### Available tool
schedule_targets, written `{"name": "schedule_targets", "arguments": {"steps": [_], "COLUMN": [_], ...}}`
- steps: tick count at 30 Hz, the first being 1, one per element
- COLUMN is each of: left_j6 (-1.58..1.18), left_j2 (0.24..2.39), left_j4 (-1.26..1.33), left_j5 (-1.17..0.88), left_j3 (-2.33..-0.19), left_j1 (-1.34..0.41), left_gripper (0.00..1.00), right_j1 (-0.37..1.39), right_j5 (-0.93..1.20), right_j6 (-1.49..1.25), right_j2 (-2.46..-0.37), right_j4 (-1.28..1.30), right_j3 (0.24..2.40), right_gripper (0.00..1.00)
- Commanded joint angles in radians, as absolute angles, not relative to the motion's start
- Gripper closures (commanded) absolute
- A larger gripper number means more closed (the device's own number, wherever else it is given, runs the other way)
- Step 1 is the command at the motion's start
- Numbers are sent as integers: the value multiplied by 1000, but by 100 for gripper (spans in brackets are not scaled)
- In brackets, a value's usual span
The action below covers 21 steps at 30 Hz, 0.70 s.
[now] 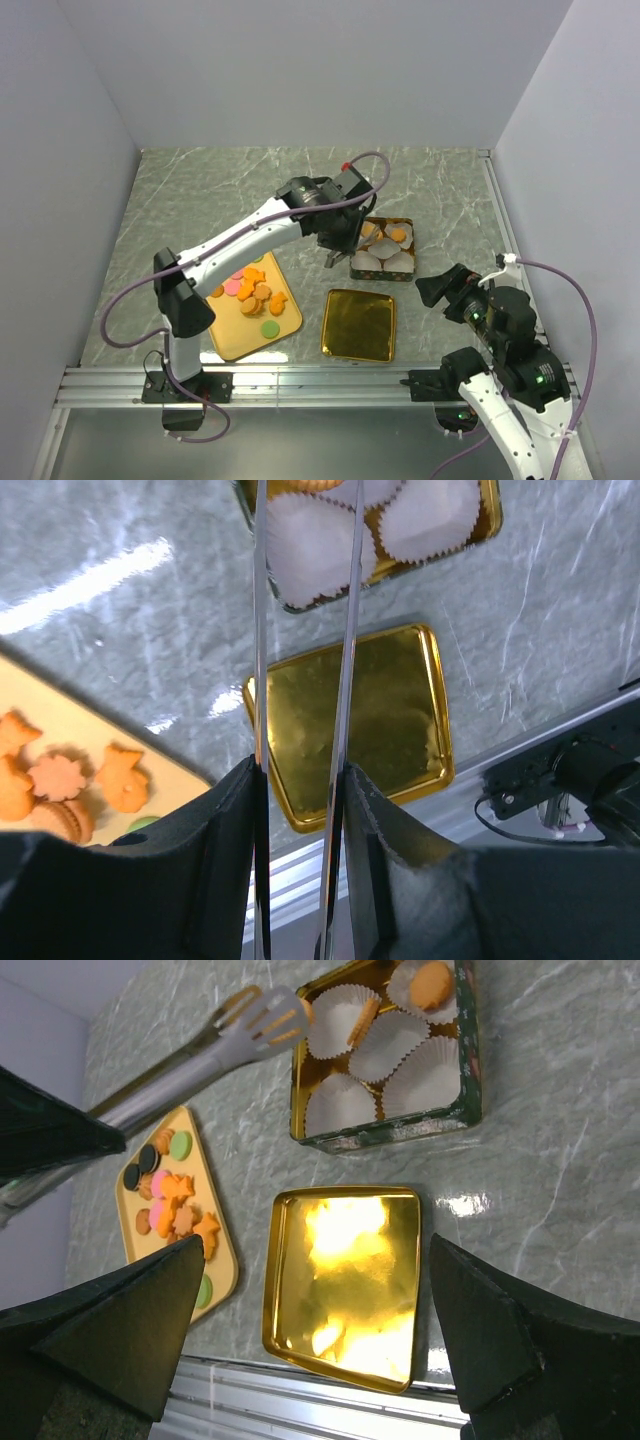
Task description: Pack the cookies
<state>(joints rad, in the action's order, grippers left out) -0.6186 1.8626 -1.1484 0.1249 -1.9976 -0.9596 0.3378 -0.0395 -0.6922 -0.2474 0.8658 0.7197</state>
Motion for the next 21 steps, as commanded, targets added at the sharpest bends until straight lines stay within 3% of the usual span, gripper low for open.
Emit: {"name": "schedule_targets", "arguments": {"steps": [1, 21], "left_j6": [-595, -606], "left_j2": [1888, 1991], "left_j4": [-1120, -1074], "left_j5": [78, 8], "left_j3": [-2057, -2100], "left_j1": [-973, -983], "left_gripper": [66, 66], "right_j1": [342, 342], "right_j5": [-74, -64], "right_j6": [-710, -745], "right_j2": [-227, -233], "right_j4": [871, 841], "right_j3": [755, 710], "right_gripper": [0, 0]}}
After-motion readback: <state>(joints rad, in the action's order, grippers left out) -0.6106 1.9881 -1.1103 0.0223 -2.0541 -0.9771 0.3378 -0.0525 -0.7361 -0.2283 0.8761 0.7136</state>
